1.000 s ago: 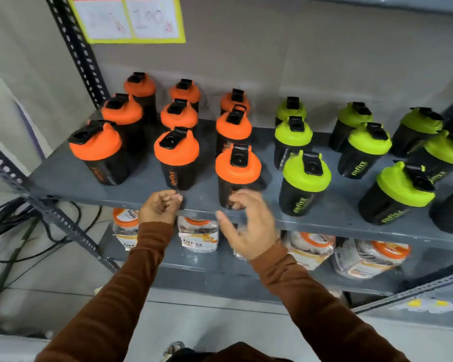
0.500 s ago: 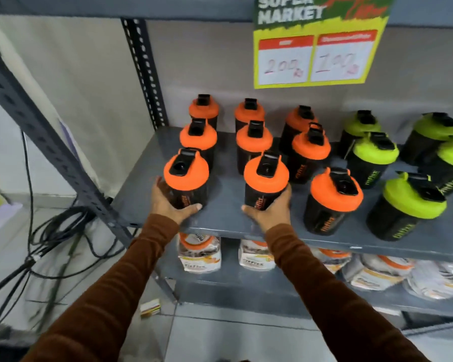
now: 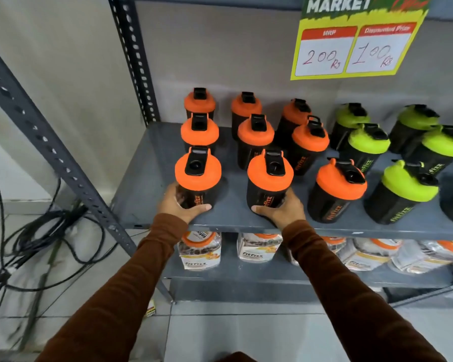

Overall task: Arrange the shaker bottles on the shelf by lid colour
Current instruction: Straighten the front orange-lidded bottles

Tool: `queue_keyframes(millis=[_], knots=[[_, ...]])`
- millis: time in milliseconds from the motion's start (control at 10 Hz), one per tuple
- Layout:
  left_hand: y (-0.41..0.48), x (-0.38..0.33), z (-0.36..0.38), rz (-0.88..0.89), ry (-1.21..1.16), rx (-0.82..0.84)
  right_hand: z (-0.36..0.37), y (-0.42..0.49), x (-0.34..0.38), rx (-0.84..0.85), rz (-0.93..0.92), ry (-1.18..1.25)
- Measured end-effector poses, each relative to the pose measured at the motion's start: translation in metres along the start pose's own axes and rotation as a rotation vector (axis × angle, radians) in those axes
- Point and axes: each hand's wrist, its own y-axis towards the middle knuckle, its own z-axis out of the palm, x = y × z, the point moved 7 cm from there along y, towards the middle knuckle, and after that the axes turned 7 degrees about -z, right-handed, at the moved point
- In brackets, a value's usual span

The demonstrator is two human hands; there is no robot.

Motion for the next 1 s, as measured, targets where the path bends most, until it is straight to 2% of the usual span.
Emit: queue_keyframes(millis=[400, 700, 1000], knots=[[-0.01, 0.004, 0.002, -0.066, 0.1, -0.004, -0.003, -0.012, 0.002, 0.063, -0.004, -0.001], [-0.01, 0.004, 0.001, -0.079, 0.181, 0.081, -0.002, -0.016, 0.008, 0.17, -0.035, -0.044], [-0.014, 0.006, -0.004, -0.105, 0.179, 0.094, -0.003, -0.016, 0.007, 0.153, -0.026, -0.061]])
